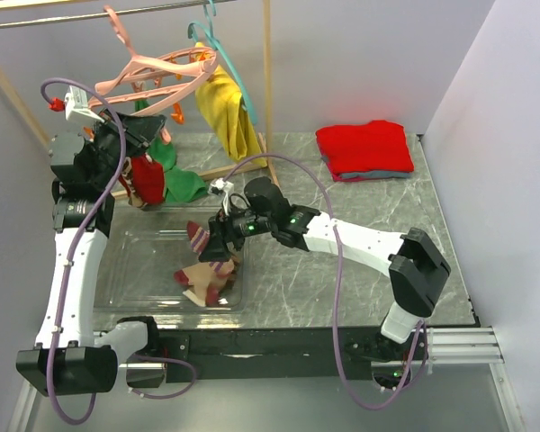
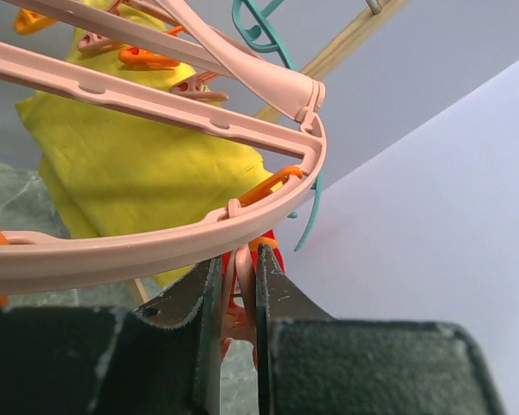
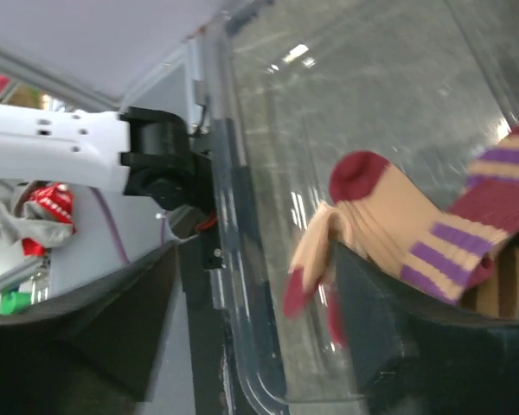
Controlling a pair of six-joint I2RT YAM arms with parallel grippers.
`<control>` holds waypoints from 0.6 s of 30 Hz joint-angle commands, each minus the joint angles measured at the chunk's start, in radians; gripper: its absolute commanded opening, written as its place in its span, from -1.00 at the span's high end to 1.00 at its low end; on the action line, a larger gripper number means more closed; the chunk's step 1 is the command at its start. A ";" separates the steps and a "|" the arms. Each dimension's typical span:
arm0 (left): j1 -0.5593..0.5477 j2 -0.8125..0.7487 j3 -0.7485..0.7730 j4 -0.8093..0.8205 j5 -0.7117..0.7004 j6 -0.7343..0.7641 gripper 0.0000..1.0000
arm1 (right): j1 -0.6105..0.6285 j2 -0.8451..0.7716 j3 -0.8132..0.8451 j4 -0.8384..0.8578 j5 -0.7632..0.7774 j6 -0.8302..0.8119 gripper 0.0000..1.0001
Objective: Remove the socks clipped to the hanger
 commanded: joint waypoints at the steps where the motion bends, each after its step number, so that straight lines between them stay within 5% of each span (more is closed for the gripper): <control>1: -0.002 0.001 0.046 0.107 0.063 -0.035 0.74 | 0.010 -0.042 0.039 -0.032 0.089 -0.036 -0.70; 7: -0.002 -0.005 0.016 0.157 0.083 -0.064 0.74 | 0.005 -0.029 0.095 -0.071 0.223 -0.111 -0.99; 12: 0.000 -0.017 0.006 0.154 0.084 -0.066 0.73 | 0.005 0.005 0.046 0.228 0.310 -0.134 -0.99; 18: -0.002 -0.025 0.009 0.123 0.055 -0.044 0.72 | 0.007 0.181 0.173 0.437 0.346 -0.221 -1.00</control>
